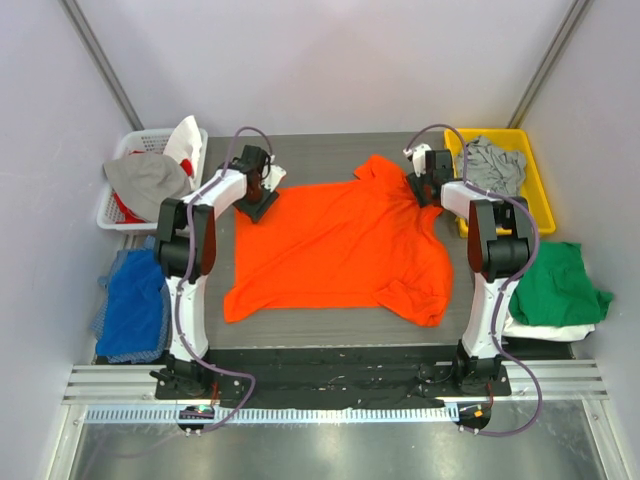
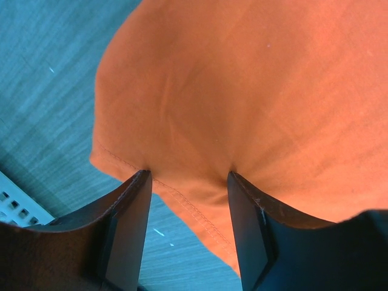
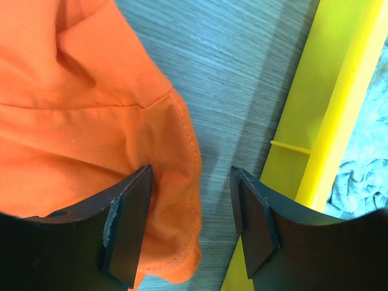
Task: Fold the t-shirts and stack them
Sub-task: Flatten the tshirt out
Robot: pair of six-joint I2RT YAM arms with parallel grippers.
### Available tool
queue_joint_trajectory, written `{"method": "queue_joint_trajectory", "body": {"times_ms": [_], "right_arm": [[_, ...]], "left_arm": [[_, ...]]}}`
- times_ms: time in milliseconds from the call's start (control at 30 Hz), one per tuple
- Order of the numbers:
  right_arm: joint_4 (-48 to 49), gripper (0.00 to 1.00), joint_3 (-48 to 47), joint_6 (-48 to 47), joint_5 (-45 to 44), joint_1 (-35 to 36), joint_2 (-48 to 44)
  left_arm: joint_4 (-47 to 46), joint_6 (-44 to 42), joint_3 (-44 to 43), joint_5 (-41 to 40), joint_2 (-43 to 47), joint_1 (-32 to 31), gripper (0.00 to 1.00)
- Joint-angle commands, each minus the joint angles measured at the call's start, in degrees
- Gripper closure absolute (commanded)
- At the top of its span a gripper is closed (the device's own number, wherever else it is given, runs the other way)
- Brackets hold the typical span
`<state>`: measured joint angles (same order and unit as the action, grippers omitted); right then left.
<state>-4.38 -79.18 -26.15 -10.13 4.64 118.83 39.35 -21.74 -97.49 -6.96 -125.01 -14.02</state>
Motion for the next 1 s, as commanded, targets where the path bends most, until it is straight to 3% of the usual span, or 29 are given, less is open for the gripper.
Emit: {"method": "queue_joint_trajectory", "body": {"times_ms": [0, 300, 733, 967], "right_arm": [[-4.40, 0.37, 0.43, 1.01, 1.08, 0.19, -3.07], [-5.55, 0.37, -3.44, 0.67, -0.24, 0.19, -0.97], [-7.39, 0.37, -15.65, 1.01, -0.59, 0.37, 6.50], [-7.31, 0.37, -17.50, 1.54, 0.11, 0.80, 8.70]], "left_arm": [[1.43, -0.85, 3.88, -0.16, 3.19, 0.05, 0.43], [0.02, -1.99, 4.16, -3.23, 2.76, 0.49, 0.44], [3.01, -2.96, -14.99, -7.27, -7.26, 1.63, 0.44], [3.62, -3.40, -17.82, -7.19, -9.55, 1.80, 0.44]]}}
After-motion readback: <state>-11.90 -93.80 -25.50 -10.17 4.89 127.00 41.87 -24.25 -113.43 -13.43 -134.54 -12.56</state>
